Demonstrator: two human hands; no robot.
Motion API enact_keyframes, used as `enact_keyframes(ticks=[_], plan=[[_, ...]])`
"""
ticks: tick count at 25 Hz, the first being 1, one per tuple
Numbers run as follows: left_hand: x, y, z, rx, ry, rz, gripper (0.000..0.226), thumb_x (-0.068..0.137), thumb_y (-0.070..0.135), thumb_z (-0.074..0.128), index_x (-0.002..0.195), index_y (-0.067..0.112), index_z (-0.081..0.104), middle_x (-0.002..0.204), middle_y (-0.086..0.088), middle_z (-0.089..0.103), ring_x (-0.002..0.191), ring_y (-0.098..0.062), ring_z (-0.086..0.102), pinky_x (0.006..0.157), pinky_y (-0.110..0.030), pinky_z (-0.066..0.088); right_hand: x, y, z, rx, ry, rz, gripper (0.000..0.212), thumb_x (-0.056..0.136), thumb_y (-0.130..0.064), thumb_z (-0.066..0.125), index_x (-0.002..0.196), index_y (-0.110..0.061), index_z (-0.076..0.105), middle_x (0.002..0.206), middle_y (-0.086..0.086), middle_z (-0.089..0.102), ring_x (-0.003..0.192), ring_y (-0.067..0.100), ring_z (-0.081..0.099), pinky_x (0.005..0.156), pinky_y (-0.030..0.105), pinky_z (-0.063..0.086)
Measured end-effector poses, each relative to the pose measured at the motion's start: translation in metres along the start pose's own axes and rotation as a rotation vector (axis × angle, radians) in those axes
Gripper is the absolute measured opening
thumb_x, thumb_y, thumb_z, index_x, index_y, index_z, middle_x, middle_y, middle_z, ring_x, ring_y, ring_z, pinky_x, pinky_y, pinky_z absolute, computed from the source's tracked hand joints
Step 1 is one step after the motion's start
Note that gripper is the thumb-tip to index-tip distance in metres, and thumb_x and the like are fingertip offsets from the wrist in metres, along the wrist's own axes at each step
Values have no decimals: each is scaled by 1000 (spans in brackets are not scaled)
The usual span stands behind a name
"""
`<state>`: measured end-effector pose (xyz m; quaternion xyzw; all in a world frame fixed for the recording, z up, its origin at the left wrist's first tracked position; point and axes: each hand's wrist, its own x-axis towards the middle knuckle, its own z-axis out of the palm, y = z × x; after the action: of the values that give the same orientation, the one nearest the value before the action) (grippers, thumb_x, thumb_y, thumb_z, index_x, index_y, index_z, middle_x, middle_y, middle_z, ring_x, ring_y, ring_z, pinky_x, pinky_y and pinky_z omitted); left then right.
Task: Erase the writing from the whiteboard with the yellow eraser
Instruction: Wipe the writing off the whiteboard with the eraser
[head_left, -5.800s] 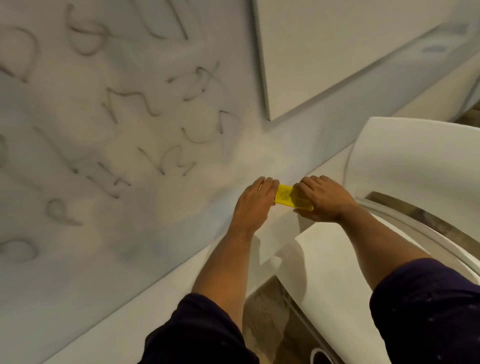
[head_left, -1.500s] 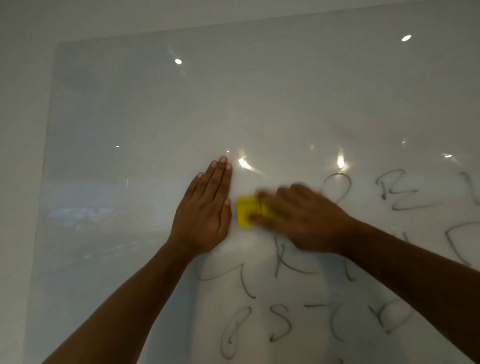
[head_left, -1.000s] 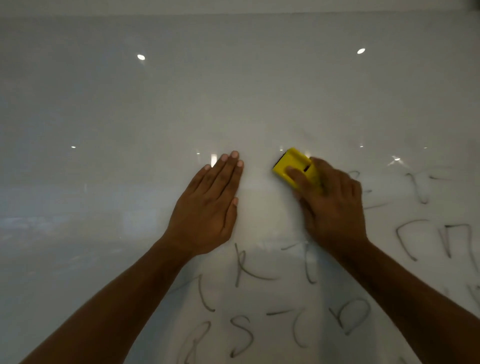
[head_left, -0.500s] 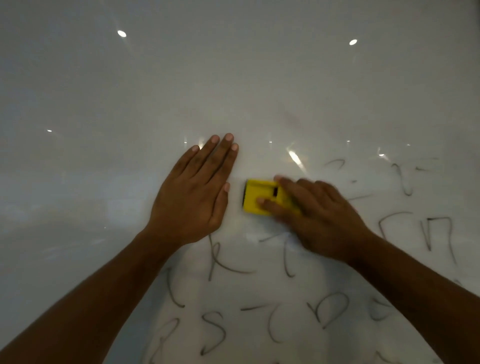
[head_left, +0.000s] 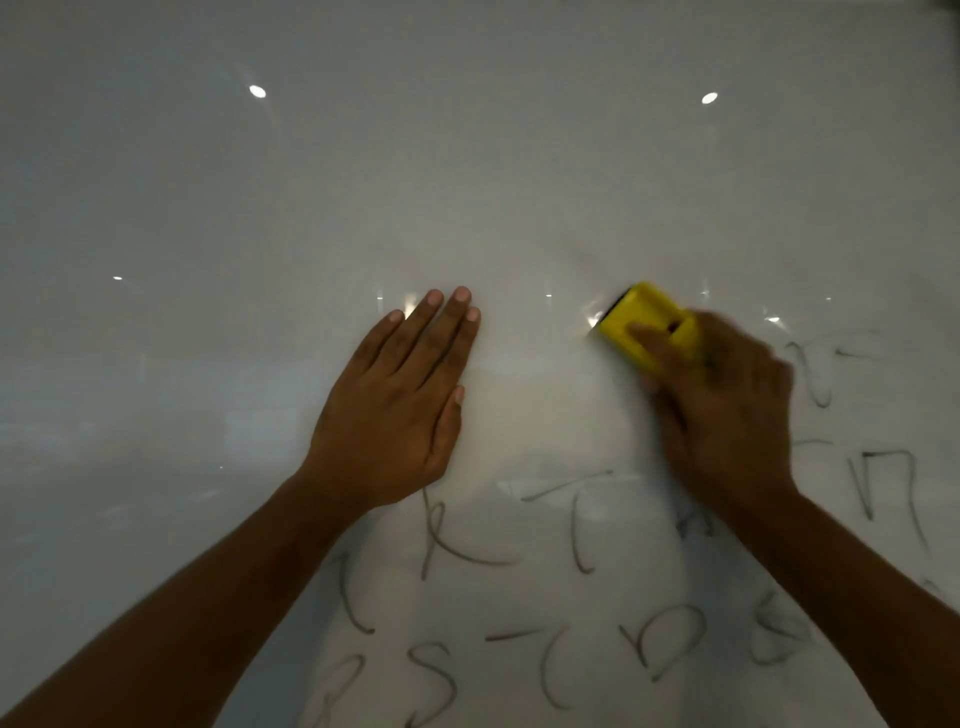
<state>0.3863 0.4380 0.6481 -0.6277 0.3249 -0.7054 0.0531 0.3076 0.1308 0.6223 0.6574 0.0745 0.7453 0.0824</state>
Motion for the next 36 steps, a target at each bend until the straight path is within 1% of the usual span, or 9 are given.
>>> enact_keyframes(ticks=[3,7,11,15,18,22,26,33,36], plan=[[5,-1,2,0,-17,73,65,107,28,29,166,3,24,175,-16,21,163,-29,21,131,-48,26,-14,12,-13,-79,-118,-579,53,95,-25,53,148,-29,48,142,22,50,115,41,54,90,47,42],[18,9,7,-10,-27,130,65,107,27,29,167,3,23,175,-16,20,163,-28,20,132,-47,25,-10,9,-5,-5,41,57,46,100,-31,50,147,-32,49,141,22,51,116,39,51,92,45,36],[31,24,13,-17,-21,170,64,107,27,28,166,3,24,175,-16,21,163,-29,22,132,-46,23,-13,29,-11,-76,-76,-452,49,98,-26,56,146,-28,51,140,25,54,114,42,56,90,47,44],[37,31,15,-16,6,179,64,107,26,28,165,1,26,173,-19,24,162,-31,25,132,-47,24,-10,39,-9,-29,25,93,44,102,-30,52,146,-31,47,136,26,54,114,44,55,90,48,41],[39,35,17,-29,-1,198,64,107,27,27,165,0,25,174,-19,23,162,-32,24,131,-48,26,-21,51,-19,-58,-130,-461,45,100,-25,52,145,-27,52,135,26,56,114,43,56,91,47,46],[50,51,19,-41,-6,240,63,108,27,26,165,0,26,173,-19,24,161,-32,25,130,-48,27,-15,68,-22,-15,15,105,43,104,-31,49,146,-30,49,137,26,53,120,40,51,96,48,42],[63,83,27,-74,-5,308,64,106,26,32,164,0,30,172,-20,27,160,-33,28,129,-48,28,-28,98,-29,-55,-119,-331,44,102,-27,50,146,-26,54,131,26,57,113,42,55,93,46,43],[90,119,36,-104,-11,356,64,106,29,29,165,3,31,173,-17,26,161,-30,26,130,-47,28,-47,138,-46,-64,-159,-258,43,104,-29,49,143,-45,46,128,22,58,112,41,54,95,48,47],[101,127,40,-130,-3,344,63,108,32,27,165,5,30,173,-16,25,162,-29,25,130,-47,29,-37,156,-45,-48,7,207,42,105,-34,45,147,-39,42,130,25,52,115,41,50,95,48,41]])
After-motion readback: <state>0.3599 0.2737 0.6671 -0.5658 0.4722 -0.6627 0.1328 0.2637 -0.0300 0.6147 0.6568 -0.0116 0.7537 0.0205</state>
